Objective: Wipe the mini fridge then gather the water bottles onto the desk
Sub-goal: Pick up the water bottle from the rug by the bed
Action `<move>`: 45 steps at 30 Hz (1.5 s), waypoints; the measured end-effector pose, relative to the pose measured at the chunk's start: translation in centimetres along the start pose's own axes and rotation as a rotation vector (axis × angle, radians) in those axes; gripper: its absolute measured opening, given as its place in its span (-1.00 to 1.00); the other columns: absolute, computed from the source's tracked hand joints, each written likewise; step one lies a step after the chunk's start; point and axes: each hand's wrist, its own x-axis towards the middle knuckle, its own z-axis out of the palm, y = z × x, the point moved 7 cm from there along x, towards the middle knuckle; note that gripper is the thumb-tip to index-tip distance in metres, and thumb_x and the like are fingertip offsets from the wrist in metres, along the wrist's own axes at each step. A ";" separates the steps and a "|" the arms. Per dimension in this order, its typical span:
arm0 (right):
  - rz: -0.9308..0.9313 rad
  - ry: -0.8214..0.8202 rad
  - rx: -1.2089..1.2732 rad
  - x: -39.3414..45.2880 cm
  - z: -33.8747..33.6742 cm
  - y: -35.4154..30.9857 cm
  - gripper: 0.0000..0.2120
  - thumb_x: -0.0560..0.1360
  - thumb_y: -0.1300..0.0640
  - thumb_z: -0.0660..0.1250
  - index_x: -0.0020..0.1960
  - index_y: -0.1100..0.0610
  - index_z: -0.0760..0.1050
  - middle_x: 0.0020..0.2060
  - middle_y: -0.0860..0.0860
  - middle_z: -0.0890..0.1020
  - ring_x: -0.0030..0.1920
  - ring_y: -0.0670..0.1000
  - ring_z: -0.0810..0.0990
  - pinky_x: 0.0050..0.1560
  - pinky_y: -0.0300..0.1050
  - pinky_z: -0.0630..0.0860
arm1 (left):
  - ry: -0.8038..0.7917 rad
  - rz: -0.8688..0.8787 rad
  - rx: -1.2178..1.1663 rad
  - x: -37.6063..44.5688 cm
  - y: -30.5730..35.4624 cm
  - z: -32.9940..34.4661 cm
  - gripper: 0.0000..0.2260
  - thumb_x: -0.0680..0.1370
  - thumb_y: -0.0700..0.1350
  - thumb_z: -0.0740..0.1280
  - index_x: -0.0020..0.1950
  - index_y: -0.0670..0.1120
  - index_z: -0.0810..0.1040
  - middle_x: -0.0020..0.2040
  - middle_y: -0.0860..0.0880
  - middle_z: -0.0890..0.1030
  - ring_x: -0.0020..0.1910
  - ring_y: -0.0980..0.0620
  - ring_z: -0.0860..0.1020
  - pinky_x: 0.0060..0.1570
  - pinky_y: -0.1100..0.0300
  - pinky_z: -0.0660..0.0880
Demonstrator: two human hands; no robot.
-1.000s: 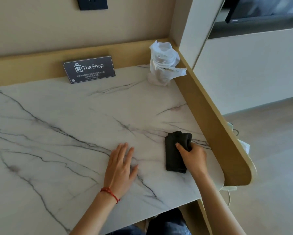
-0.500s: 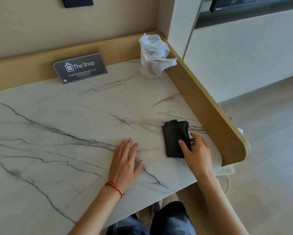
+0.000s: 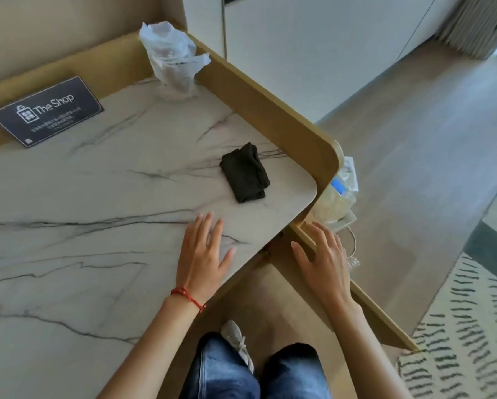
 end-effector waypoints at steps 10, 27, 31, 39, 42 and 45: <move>0.149 0.065 -0.017 -11.2 -4.7 9.0 -0.54 0.48 -0.04 0.29 0.31 0.15 0.37 0.28 0.12 0.47 0.29 0.15 0.41 0.29 0.14 0.34 | -0.090 0.151 0.022 -5.9 9.1 3.4 -0.50 0.51 0.06 0.12 0.32 -0.24 0.42 0.31 -0.30 0.44 0.33 -0.29 0.37 0.28 -0.17 0.35; 0.713 0.304 -0.074 -33.8 -10.9 24.0 -0.56 0.45 0.09 0.37 0.24 0.29 0.43 0.20 0.23 0.53 0.24 0.17 0.47 0.24 0.10 0.39 | -0.378 0.710 0.102 -15.6 25.8 12.3 -0.49 0.47 0.06 0.13 0.27 -0.24 0.47 0.27 -0.29 0.50 0.29 -0.28 0.43 0.24 -0.21 0.34; 0.916 0.375 -0.064 -38.8 -10.7 25.0 -0.56 0.47 0.07 0.33 0.27 0.28 0.40 0.24 0.21 0.50 0.27 0.16 0.43 0.24 0.13 0.36 | -0.410 0.903 0.053 -17.1 29.5 14.0 -0.52 0.41 -0.06 0.43 0.25 -0.27 0.48 0.25 -0.31 0.51 0.26 -0.32 0.44 0.21 -0.26 0.34; 1.194 0.544 -0.010 -46.3 -9.0 23.1 -0.56 0.48 0.07 0.32 0.28 0.27 0.39 0.25 0.22 0.49 0.29 0.16 0.42 0.29 0.12 0.35 | -0.495 1.274 0.051 -21.2 34.4 16.3 -0.47 0.35 -0.08 0.50 0.25 -0.25 0.48 0.24 -0.29 0.52 0.26 -0.29 0.45 0.22 -0.22 0.37; 1.286 0.595 0.003 -49.0 -8.3 22.3 -0.55 0.48 0.08 0.33 0.28 0.28 0.38 0.25 0.21 0.49 0.29 0.15 0.42 0.30 0.10 0.35 | -0.528 1.358 0.041 -22.9 35.5 17.0 -0.47 0.35 -0.08 0.49 0.25 -0.25 0.48 0.25 -0.29 0.51 0.27 -0.29 0.44 0.24 -0.21 0.32; 1.356 0.623 0.011 -51.0 -7.6 21.9 -0.55 0.48 0.07 0.32 0.29 0.26 0.37 0.27 0.20 0.47 0.31 0.14 0.39 0.30 0.05 0.31 | -0.560 1.418 0.023 -24.3 36.3 17.4 -0.48 0.35 -0.10 0.50 0.24 -0.26 0.49 0.24 -0.31 0.51 0.27 -0.31 0.44 0.23 -0.24 0.33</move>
